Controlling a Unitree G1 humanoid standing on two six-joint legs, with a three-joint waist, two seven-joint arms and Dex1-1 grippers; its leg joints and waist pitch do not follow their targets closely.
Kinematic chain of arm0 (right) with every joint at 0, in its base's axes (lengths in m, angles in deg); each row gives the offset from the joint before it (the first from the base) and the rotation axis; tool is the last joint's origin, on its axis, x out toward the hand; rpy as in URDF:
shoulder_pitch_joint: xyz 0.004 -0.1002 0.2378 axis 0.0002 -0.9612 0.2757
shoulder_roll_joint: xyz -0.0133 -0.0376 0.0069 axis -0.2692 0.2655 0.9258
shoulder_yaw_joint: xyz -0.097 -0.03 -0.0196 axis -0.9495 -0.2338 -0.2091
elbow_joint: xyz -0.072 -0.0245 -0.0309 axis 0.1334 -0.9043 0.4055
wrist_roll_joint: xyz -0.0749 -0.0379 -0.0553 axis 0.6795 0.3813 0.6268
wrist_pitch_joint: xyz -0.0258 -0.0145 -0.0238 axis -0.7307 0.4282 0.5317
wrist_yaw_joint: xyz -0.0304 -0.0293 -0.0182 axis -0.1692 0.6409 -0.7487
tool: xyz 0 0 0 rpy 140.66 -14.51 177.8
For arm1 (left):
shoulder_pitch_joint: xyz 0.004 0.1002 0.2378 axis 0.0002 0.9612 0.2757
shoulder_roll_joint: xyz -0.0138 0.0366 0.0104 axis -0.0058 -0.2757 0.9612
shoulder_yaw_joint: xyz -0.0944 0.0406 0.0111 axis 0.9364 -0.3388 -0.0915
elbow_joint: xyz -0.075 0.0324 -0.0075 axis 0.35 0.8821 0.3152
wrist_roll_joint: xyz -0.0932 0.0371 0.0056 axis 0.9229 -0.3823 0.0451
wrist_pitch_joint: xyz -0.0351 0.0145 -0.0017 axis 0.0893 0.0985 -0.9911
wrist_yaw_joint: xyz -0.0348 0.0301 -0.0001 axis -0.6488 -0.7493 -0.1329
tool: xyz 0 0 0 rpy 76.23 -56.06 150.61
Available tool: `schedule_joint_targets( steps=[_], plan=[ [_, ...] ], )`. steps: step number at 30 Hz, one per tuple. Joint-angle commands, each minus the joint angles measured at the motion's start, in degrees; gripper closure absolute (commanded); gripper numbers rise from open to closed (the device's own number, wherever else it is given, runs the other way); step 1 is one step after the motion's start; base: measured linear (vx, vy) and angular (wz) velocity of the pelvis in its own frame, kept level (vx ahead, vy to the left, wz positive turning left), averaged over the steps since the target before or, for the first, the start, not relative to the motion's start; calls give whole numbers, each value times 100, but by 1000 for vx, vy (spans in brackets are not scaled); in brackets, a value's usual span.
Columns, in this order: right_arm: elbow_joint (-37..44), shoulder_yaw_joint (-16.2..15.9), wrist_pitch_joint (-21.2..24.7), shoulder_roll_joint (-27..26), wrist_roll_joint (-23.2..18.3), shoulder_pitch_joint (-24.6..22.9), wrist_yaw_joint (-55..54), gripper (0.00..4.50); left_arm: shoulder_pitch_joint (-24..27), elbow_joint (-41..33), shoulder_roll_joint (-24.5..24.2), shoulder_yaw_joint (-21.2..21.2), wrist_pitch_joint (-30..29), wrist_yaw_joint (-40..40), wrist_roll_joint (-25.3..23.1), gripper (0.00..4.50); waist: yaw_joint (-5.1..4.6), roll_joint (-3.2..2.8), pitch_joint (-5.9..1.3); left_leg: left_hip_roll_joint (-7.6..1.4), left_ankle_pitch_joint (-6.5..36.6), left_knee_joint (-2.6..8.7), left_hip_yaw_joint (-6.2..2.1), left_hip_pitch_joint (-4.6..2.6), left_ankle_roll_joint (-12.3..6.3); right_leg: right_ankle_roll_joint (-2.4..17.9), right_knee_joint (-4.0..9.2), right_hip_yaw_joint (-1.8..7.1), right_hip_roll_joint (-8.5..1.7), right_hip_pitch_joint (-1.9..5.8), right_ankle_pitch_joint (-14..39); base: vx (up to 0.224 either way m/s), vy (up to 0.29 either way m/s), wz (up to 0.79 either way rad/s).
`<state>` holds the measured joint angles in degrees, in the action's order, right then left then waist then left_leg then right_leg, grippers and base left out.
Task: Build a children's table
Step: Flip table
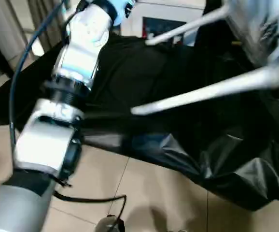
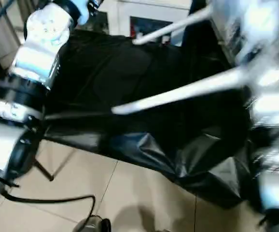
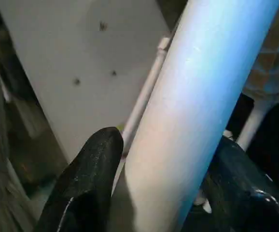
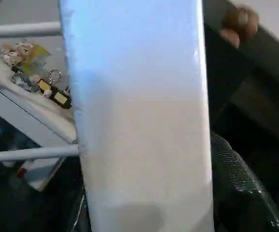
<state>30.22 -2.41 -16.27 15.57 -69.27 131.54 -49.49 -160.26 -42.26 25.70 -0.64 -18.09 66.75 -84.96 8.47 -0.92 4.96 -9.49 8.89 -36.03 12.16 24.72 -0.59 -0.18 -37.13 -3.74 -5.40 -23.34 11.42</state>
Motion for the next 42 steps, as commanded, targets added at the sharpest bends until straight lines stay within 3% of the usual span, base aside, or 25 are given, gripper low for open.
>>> schedule_joint_targets(
  steps=[1, 4, 8, 10, 13, 15, 17, 18, 19, 20, 21, 23, 24, 25, 26, 27, 28, 29, 31, 33, 34, 35, 38, 40, 42],
  plan=[
    [-405, 42, -117, 171, -34, 271, 339, 250, -59, -458, 163, 869, -171, -487, 993, 212, -48, 190, -617, -319, 513, 256, -175, -237, -521, 1619, 338, 215, -340, 258, 97, 0, 0, 0],
    [-748, -85, -387, 286, -15, 732, 710, 216, 91, -626, 232, 831, -307, -574, 933, 212, -62, 196, -607, -327, 538, 240, -180, -213, -597, 1614, 334, 213, -343, 237, 59, 0, 0, 0],
    [-991, -187, -699, 314, 52, 954, 920, 181, 217, -746, 293, 786, -481, -683, 840, 212, -80, 219, -590, -332, 640, 243, -185, -214, -612, 1552, 359, 213, -347, 227, 249, 0, 0, 0],
    [-1172, -261, -1147, 300, 104, 1095, 1055, 164, 275, -853, 308, 787, -598, -709, 789, 212, -86, 270, -596, -338, 630, 238, -179, -208, -615, 1551, 349, 209, -348, 228, 244, 0, 0, 0],
    [-1203, -279, -1831, 201, 118, 1133, 1007, 139, 309, -909, 262, 790, -675, -748, 762, 213, -73, 261, -594, -338, 655, 232, -178, -207, -601, 1501, 356, 213, -367, 222, 320, 0, 0, 0],
    [-1186, -253, -2046, 133, 76, 1126, 990, 139, 316, -916, 241, 794, -688, -754, 764, 213, -84, 275, -607, -332, 544, 224, -181, -186, -646, 1446, 327, 212, -358, 221, 202, 0, 0, 0],
    [-1046, -87, -2582, -92, -238, 1062, 1149, 108, 334, -938, 200, 793, -738, -775, 755, 214, -99, 289, -607, -319, 439, 212, -167, -172, -764, 1504, 310, 214, -344, 221, 37, 0, 0, 0],
    [-1046, -87, -2582, -92, -238, 1062, 1149, 108, 334, -938, 200, 793, -738, -775, 755, 214, -101, 287, -611, -319, 458, 205, -167, -171, -790, 1501, 310, 217, -356, 221, 19, 0, 0, 0],
    [-589, 78, -3032, -321, -671, 861, 1373, 99, 346, -916, 168, 787, -736, -784, 734, 214, -110, 289, -614, -321, 470, 203, -170, -169, -827, 1490, 307, 210, -345, 223, 5, 0, 0, 0],
    [-468, 113, -3165, -377, -769, 802, 1426, 99, 359, -931, 163, 782, -748, -786, 732, 214, -109, 282, -610, -343, 466, 203, -177, -163, -887, 1439, 294, 219, -361, 213, -68, 0, 0, 0],
    [-468, 113, -3165, -377, -769, 802, 1426, 99, 359, -931, 163, 782, -748, -786, 732, 214, -120, 270, -633, -351, 341, 203, -189, -178, -918, 1476, 270, 202, -336, 209, -206, 0, 0, 0],
    [264, 156, -2907, -693, -1320, 280, 1736, 73, 393, -940, 139, 761, -751, -798, 705, 218, -120, 289, -645, -347, 132, 184, -176, -169, -1024, 1569, 237, 206, -320, 213, -506, 0, 0, 0],
    [264, 156, -2907, -693, -1320, 280, 1736, 64, 393, -940, 139, 761, -751, -798, 705, 219, -101, 272, -641, -357, 60, 190, -183, -167, -1072, 1558, 231, 213, -333, 216, -616, 0, 0, 0],
    [520, 165, -2707, -806, -1466, 38, 1748, 60, 402, -938, 118, 743, -725, -791, 679, 219, -119, 254, -652, -389, 28, 194, -200, -191, -1065, 1596, 229, 196, -318, 188, -616, 0, 0, 0],
    [714, 168, -2565, -919, -1583, -238, 1680, 60, 412, -947, 95, 722, -695, -777, 653, 219, -127, 273, -652, -391, 64, 193, -194, -194, -1036, 1616, 231, 195, -319, 183, -575, 0, 0, 0],
    [714, 168, -2565, -919, -1583, -238, 1680, 46, 412, -947, 95, 722, -695, -777, 653, 220, -128, 274, -645, -387, 93, 204, -192, -191, -1014, 1614, 245, 200, -332, 194, -534, 0, 0, 0],
    [881, 192, -2411, -1059, -1535, -663, 1388, 32, 421, -959, 66, 695, -657, -737, 637, 221, -124, 294, -649, -388, 172, 213, -187, -203, -885, 1610, 259, 195, -333, 186, -373, 0, 0, 0],
    [949, 238, -2352, -1142, -1491, -871, 1198, 23, 426, -964, 46, 676, -633, -711, 623, 223, -114, 277, -639, -395, 149, 223, -189, -205, -842, 1587, 259, 205, -335, 171, -343, 0, 0, 0],
    [1267, 517, -2173, -1551, -1340, -1762, 409, 13, 450, -981, -51, 586, -533, -626, 535, 226, -113, 244, -615, -410, 308, 272, -194, -225, -652, 1465, 304, 226, -346, 133, -108, 0, 0, 0],
    [1518, 673, -2020, -1822, -1320, -2258, 6, 1, 456, -979, -80, 589, -548, -617, 531, 226, -141, 250, -643, -401, 529, 311, -206, -273, -421, 1425, 316, 205, -325, 144, -8, 0, 0, 0],
    [1791, 724, -1951, -2011, -1286, -2660, -187, 0, 456, -975, -105, 587, -551, -616, 519, 228, -148, 282, -638, -386, 564, 309, -194, -255, -369, 1409, 317, 215, -335, 150, -71, 0, 0, 0],
    [2000, 747, -1896, -2143, -1333, -2916, -253, 0, 456, -972, -125, 576, -540, -613, 501, 228, -132, 266, -626, -382, 648, 325, -179, -241, -334, 1330, 346, 230, -351, 152, 11, 0, 0, 0],
    [2403, 883, -1771, -2450, -1310, -3398, -520, 0, 457, -967, -145, 554, -516, -611, 484, 231, -181, 271, -608, -382, 941, 363, -196, -235, -212, 1184, 379, 231, -359, 138, 322, 0, 0, 0],
    [2523, 1017, -1491, -2641, -1363, -3592, -794, 0, 445, -949, -143, 548, -516, -610, 487, 233, -209, 239, -591, -378, 1161, 385, -203, -249, -100, 1113, 414, 231, -362, 125, 601, 0, 0, 0],
    [2434, 1020, -1052, -2700, -1538, -3577, -953, 0, 442, -937, -141, 517, -517, -599, 496, 234, -252, 244, -560, -376, 1417, 417, -211, -257, 19, 1012, 458, 235, -345, 108, 883, 0, 0, 0]
  ],
)
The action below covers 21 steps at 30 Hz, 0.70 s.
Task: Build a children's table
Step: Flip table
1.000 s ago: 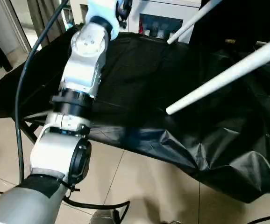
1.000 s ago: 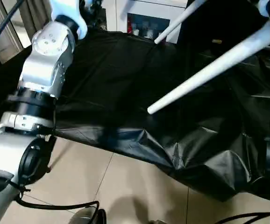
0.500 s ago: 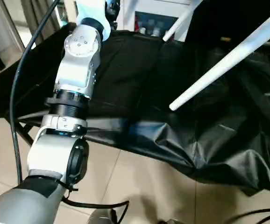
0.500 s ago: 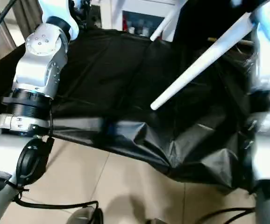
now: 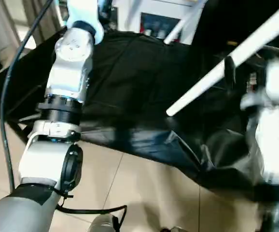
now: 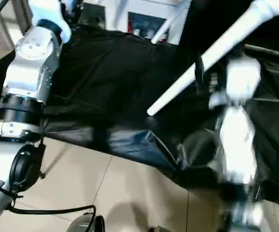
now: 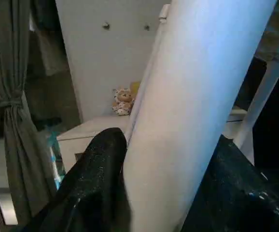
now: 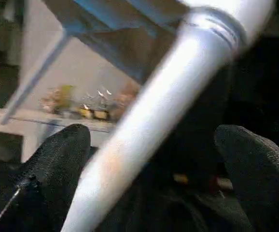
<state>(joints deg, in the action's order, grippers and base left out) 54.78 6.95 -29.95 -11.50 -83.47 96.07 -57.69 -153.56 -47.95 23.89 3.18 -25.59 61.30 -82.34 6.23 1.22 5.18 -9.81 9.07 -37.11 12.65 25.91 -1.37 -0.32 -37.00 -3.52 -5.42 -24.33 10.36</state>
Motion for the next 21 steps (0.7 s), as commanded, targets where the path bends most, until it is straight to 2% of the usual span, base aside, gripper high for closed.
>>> schedule_joint_targets(
  steps=[1, 3, 5, 6, 7, 9, 10, 11, 12, 13, 14, 15, 16, 17, 19, 21],
  plan=[
    [-102, 49, 437, 18, -209, 41, -94, 0, -227, -364, 41, 122, 235, -50, 237, 234, -39, 28, -584, -340, 1543, 530, -266, -392, 183, 973, 460, 212, -343, 200, 1110, 0, 0, 0],
    [-311, -38, 641, 45, -378, 242, 37, 0, -222, -359, 44, 100, 239, -44, 248, 234, -58, 6, -586, -327, 1691, 529, -266, -392, 272, 916, 486, 217, -358, 195, 1191, 0, 0, 0],
    [-705, -40, 1004, 46, -459, 613, 121, 0, -211, -354, 56, 72, 243, -51, 254, 234, -103, 28, -587, -327, 1644, 534, -271, -369, 295, 931, 482, 211, -348, 203, 1151, 0, 0, 0],
    [-705, -40, 1004, 46, -459, 613, 121, 0, -211, -354, 56, 72, 243, -51, 254, 234, -111, 20, -588, -319, 1671, 523, -260, -384, 298, 950, 485, 215, -351, 189, 1171, 0, 0, 0],
    [-1425, 27, 1165, 60, -543, 1202, 304, 0, -191, -374, 72, 64, 229, -50, 249, 234, -126, 44, -597, -312, 1617, 509, -254, -372, 308, 985, 476, 212, -360, 198, 1137, 0, 0, 0],
    [-1560, 38, 1182, 60, -568, 1315, 365, 0, -187, -381, 73, 65, 225, -46, 247, 234, -127, 29, -597, -312, 1528, 506, -248, -368, 297, 1020, 478, 211, -358, 208, 1086, 0, 0, 0],
    [-1852, 80, 1213, 57, -623, 1581, 519, 0, -177, -402, 80, 68, 214, -43, 239, 234, -114, 45, -604, -309, 1457, 488, -227, -380, 265, 1040, 468, 219, -355, 189, 975, 0, 0, 0],
    [-1868, 85, 1218, 56, -629, 1599, 533, 0, -176, -404, 81, 68, 213, -43, 238, 234, -104, 33, -608, -312, 1331, 489, -230, -360, 225, 1083, 457, 214, -361, 217, 874, 0, 0, 0],
    [-2168, 55, 1229, 112, -606, 1816, 746, 0, -173, -422, 81, 67, 200, -42, 233, 234, -98, 61, -616, -315, 1210, 482, -220, -362, 184, 1110, 433, 213, -354, 216, 728, 0, 0, 0],
    [-2290, 51, 1228, 138, -603, 1896, 803, 0, -174, -427, 79, 66, 195, -42, 233, 234, -85, 61, -632, -313, 1045, 471, -221, -354, 132, 1168, 402, 201, -352, 243, 573, 0, 0, 0],
    [-2290, 51, 1228, 138, -603, 1896, 803, 28, -174, -427, 79, 66, 195, -42, 233, 234, -85, 61, -632, -313, 1045, 471, -221, -354, 132, 1168, 402, 201, -352, 243, 573, 0, 0, 0],
    [-2514, 42, 1223, 198, -606, 2043, 877, 28, -174, -437, 72, 65, 186, -45, 235, 234, -77, 58, -630, -316, 907, 461, -208, -352, 75, 1212, 392, 207, -350, 230, 416, 0, 0, 0],
    [-2641, 46, 1217, 242, -614, 2134, 885, 35, -172, -445, 66, 62, 180, -51, 238, 234, -71, 68, -647, -314, 810, 451, -210, -347, 25, 1269, 367, 197, -356, 252, 324, 0, 0, 0],
    [-2656, 46, 1209, 255, -637, 2159, 921, 35, -167, -454, 61, 64, 176, -57, 240, 234, -70, 85, -645, -312, 764, 445, -192, -351, -9, 1306, 370, 199, -344, 242, 281, 0, 0, 0],
    [-2715, 52, 1187, 271, -660, 2208, 993, 66, -157, -463, 51, 69, 169, -66, 242, 235, -52, 77, -642, -313, 768, 440, -191, -343, -62, 1311, 363, 203, -352, 246, 266, 0, 0, 0],
    [-2729, 55, 1178, 273, -668, 2217, 1029, 79, -152, -465, 48, 72, 167, -69, 241, 235, -48, 82, -640, -316, 798, 440, -188, -349, -70, 1309, 373, 205, -352, 238, 317, 0, 0, 0]
  ],
)
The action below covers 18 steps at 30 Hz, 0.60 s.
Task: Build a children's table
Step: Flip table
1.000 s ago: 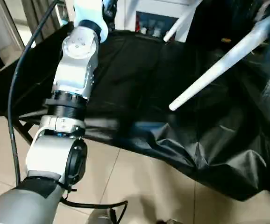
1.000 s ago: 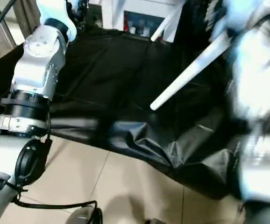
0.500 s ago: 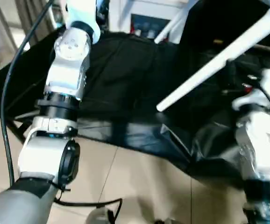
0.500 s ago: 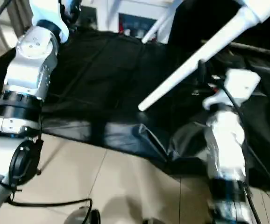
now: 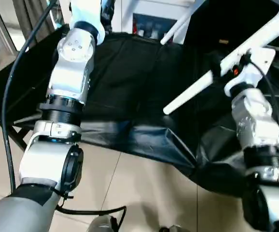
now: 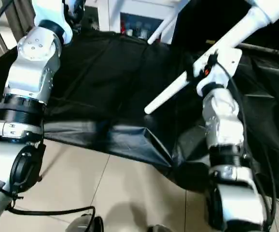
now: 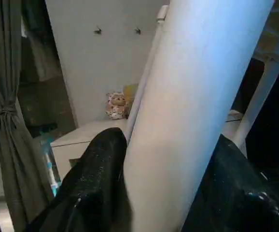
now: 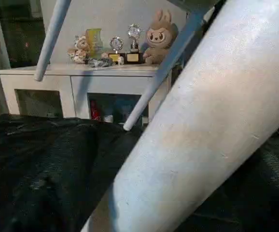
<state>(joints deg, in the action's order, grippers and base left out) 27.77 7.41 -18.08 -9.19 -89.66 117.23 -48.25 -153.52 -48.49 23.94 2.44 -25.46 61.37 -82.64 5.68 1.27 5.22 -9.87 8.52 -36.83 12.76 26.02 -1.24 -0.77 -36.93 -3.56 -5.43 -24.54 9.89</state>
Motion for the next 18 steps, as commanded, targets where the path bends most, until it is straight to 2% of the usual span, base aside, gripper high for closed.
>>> schedule_joint_targets(
  steps=[1, 4, 9, 16, 18],
  plan=[
    [-66, 21, -33, 43, -57, 118, 154, 79, -150, -407, 41, 150, 155, -79, 267, 235, 10, 79, -637, -310, 938, 416, -197, -365, -66, 1346, 382, 210, -356, 255, 491, 0, 0, 0],
    [-248, 69, -99, 40, -91, 169, 356, 117, -132, -414, 45, 148, 150, -81, 261, 235, -4, 63, -613, -321, 1194, 442, -216, -369, 52, 1287, 418, 210, -356, 241, 802, 0, 0, 0],
    [-439, 82, -149, 86, -133, 231, 509, 153, -114, -415, 70, 129, 129, -68, 258, 235, -11, 47, -613, -321, 1222, 448, -221, -369, 102, 1288, 413, 209, -352, 234, 768, 0, 0, 0],
    [-496, 114, -108, 131, -157, 283, 621, 200, -93, -416, 84, 120, 107, -48, 273, 238, 10, 52, -627, -317, 1074, 434, -214, -361, -2, 1357, 387, 206, -349, 248, 534, 0, 0, 0],
    [-484, 178, -101, 144, -198, 329, 626, 208, -67, -420, 86, 126, 93, -41, 284, 239, 21, 36, -632, -319, 1035, 428, -212, -365, -10, 1380, 380, 208, -350, 245, 479, 0, 0, 0]
  ],
)
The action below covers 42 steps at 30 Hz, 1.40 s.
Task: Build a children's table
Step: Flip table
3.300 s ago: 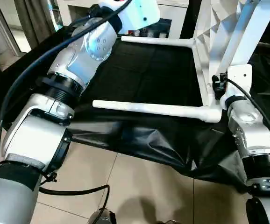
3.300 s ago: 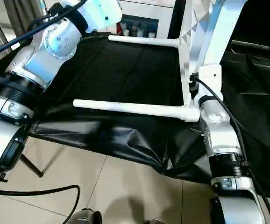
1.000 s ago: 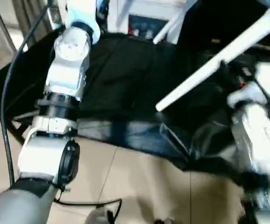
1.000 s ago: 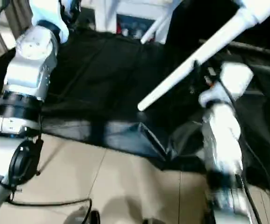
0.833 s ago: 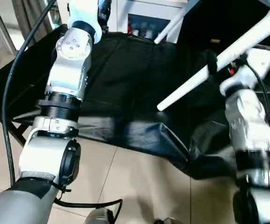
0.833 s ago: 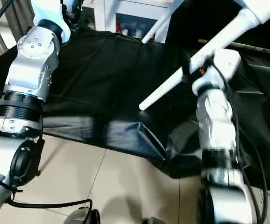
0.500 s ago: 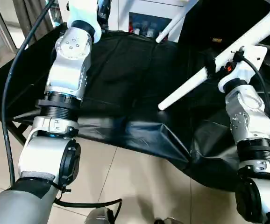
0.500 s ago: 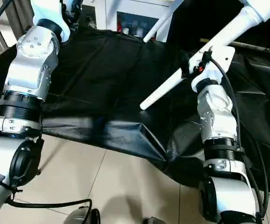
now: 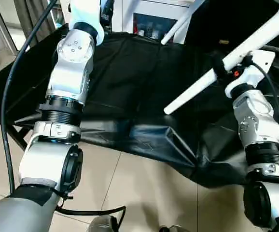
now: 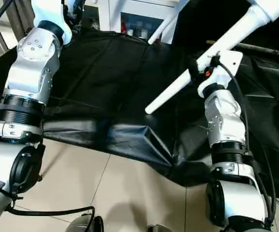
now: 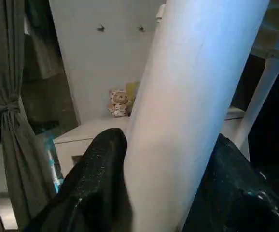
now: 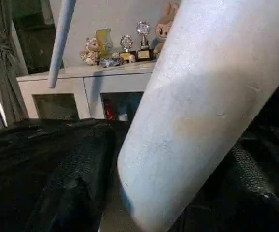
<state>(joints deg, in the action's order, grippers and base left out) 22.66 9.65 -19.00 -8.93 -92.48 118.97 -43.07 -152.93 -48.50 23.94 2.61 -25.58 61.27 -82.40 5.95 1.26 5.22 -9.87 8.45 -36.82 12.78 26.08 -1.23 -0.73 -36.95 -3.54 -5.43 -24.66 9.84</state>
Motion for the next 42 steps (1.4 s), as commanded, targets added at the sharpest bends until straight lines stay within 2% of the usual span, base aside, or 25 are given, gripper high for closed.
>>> schedule_joint_targets(
  steps=[1, 4, 8, 11, 12, 13, 15, 16, 18, 19, 23, 24, 25, 26, 28, 31, 32, 33, 34, 35, 37, 38, 40, 41, 42],
  plan=[
    [72, -20, -36, 143, 87, 171, 81, 215, -88, -428, 93, 118, 96, -31, 272, 240, -1, 43, -624, -318, 1046, 431, -212, -367, -20, 1381, 384, 203, -341, 252, 478, 0, 0, 0],
    [217, 15, -97, 192, 128, 163, -20, 224, 0, -459, 110, 134, 94, -25, 297, 243, 12, 45, -621, -323, 1095, 434, -212, -375, 2, 1372, 393, 205, -349, 250, 563, 0, 0, 0],
    [1181, -215, -210, 425, 602, -258, -235, 233, 485, -602, 278, 152, 228, 270, 550, 249, 65, 78, -618, -322, 916, 423, -199, -370, -34, 1315, 369, 214, -342, 243, 428, 0, 0, 0],
    [2130, -245, -27, 387, 797, -840, -498, 238, 1113, -817, 405, -80, 267, 538, 556, 255, 82, 85, -613, -313, 776, 424, -197, -348, -182, 1229, 382, 222, -340, 252, 385, 0, 0, 0],
    [2130, -245, -27, 387, 797, -840, -498, 242, 1113, -817, 405, -80, 267, 538, 556, 263, 91, 82, -604, -324, 813, 432, -198, -354, -196, 1198, 399, 225, -343, 244, 448, 0, 0, 0],
    [2803, -259, 126, 230, 911, -1375, -717, 242, 1555, -945, 496, -299, 239, 662, 494, 263, 69, 56, -587, -331, 939, 456, -203, -371, -175, 1133, 441, 228, -322, 210, 647, 0, 0, 0],
    [3028, -258, 188, 157, 932, -1568, -807, 256, 1698, -982, 525, -373, 232, 693, 474, 278, 60, 50, -587, -336, 1083, 472, -209, -392, -140, 1091, 450, 227, -317, 196, 757, 0, 0, 0],
    [3028, -258, 188, 157, 932, -1568, -807, 262, 1698, -982, 525, -373, 232, 693, 474, 279, 66, 40, -600, -347, 1190, 497, -223, -408, -76, 1054, 472, 218, -316, 194, 855, 0, 0, 0],
    [3433, -349, 178, 9, 1130, -2131, -1007, 268, 1925, -934, 585, -536, 314, 743, 392, 282, 48, 22, -566, -355, 1500, 527, -231, -440, 79, 956, 512, 216, -293, 144, 1093, 0, 0, 0],
    [3530, -385, 141, -25, 1208, -2302, -1050, 270, 1969, -896, 596, -575, 342, 749, 363, 282, 34, -10, -503, -366, 2036, 590, -241, -516, 318, 807, 579, 221, -282, 80, 1471, 0, 0, 0],
    [3732, -448, 145, -67, 1332, -2797, -1159, 271, 2073, -875, 540, -688, 438, 820, 213, 283, -31, -1, -463, -353, 2819, 672, -302, -571, 677, 539, 690, 210, -322, 97, 2069, 0, 0, 0],
    [3716, -446, 138, -72, 1334, -2832, -1158, 271, 2078, -871, 524, -701, 453, 829, 186, 283, -31, -49, -454, -346, 2919, 689, -317, -589, 707, 500, 716, 208, -332, 102, 2136, 0, 0, 0],
    [3625, -445, 114, -70, 1325, -2883, -1128, 271, 2080, -867, 484, -729, 476, 852, 133, 283, -64, -21, -444, -347, 3058, 714, -324, -611, 739, 464, 751, 206, -335, 107, 2195, 0, 0, 0],
    [3538, -420, 151, -93, 1254, -2919, -1075, 271, 2093, -903, 453, -744, 465, 865, 117, 283, -96, -54, -441, -344, 3178, 737, -360, -599, 789, 458, 743, 202, -338, 131, 2198, 0, 0, 0],
    [3502, -401, 235, -123, 1151, -2942, -1021, 271, 2107, -946, 435, -743, 447, 875, 124, 283, -129, -31, -432, -337, 3319, 735, -360, -619, 810, 482, 757, 204, -343, 120, 2271, 0, 0, 0],
    [3382, -547, 348, -57, 1078, -2947, -768, 271, 2160, -1095, 287, -781, 351, 774, -20, 283, -158, -42, -443, -337, 3289, 737, -375, -595, 782, 516, 753, 211, -359, 147, 2226, 0, 0, 0],
    [3336, -594, 356, -26, 1108, -2947, -725, 271, 2208, -1186, 253, -776, 248, 867, 52, 248, -168, -46, -444, -342, 3222, 743, -376, -578, 771, 544, 737, 214, -358, 159, 2122, 0, 0, 0],
    [3328, -602, 359, -22, 1094, -2948, -705, 271, 2224, -1210, 242, -775, 232, 881, 58, 248, -177, -38, -441, -343, 3169, 749, -370, -568, 752, 568, 730, 213, -351, 164, 2060, 0, 0, 0],
    [3310, -618, 366, -14, 1066, -2949, -664, 236, 2258, -1260, 218, -773, 199, 909, 71, 213, -176, -41, -443, -341, 3160, 742, -363, -580, 737, 589, 733, 217, -352, 156, 2055, 0, 0, 0],
    [3265, -622, 360, -12, 1000, -2941, -596, 215, 2323, -1348, 186, -760, 137, 966, 102, 209, -176, -41, -443, -341, 3160, 742, -363, -580, 737, 589, 733, 217, -352, 156, 2055, 0, 0, 0],
    [3103, -547, 306, -11, 830, -2857, -478, 201, 2512, -1650, 130, -728, -69, 1004, 130, 206, -185, -43, -428, -353, 3113, 758, -373, -550, 719, 610, 723, 218, -358, 189, 2039, 0, 0, 0],
    [3019, -512, 263, 4, 832, -2817, -479, 190, 2587, -1781, 106, -719, -154, 1028, 148, 183, -197, -54, -431, -358, 3154, 758, -374, -567, 742, 648, 710, 216, -353, 183, 2056, 0, 0, 0],
    [2872, -440, 184, 33, 807, -2765, -445, 179, 2770, -2098, 54, -706, -316, 1020, 164, 172, -215, -11, -425, -336, 3198, 735, -357, -561, 710, 706, 740, 223, -359, 172, 2125, 0, 0, 0],
    [2841, -411, 161, 32, 784, -2759, -431, 179, 2866, -2261, 35, -700, -396, 1015, 182, 172, -205, -2, -441, -344, 2865, 733, -351, -512, 599, 753, 708, 240, -383, 222, 1964, 0, 0, 0],
    [2852, -388, 147, 22, 746, -2778, -408, 168, 2986, -2453, 22, -689, -470, 987, 187, 166, -205, -2, -441, -344, 2865, 733, -351, -512, 599, 753, 708, 240, -383, 222, 1964, 0, 0, 0]
  ],
)
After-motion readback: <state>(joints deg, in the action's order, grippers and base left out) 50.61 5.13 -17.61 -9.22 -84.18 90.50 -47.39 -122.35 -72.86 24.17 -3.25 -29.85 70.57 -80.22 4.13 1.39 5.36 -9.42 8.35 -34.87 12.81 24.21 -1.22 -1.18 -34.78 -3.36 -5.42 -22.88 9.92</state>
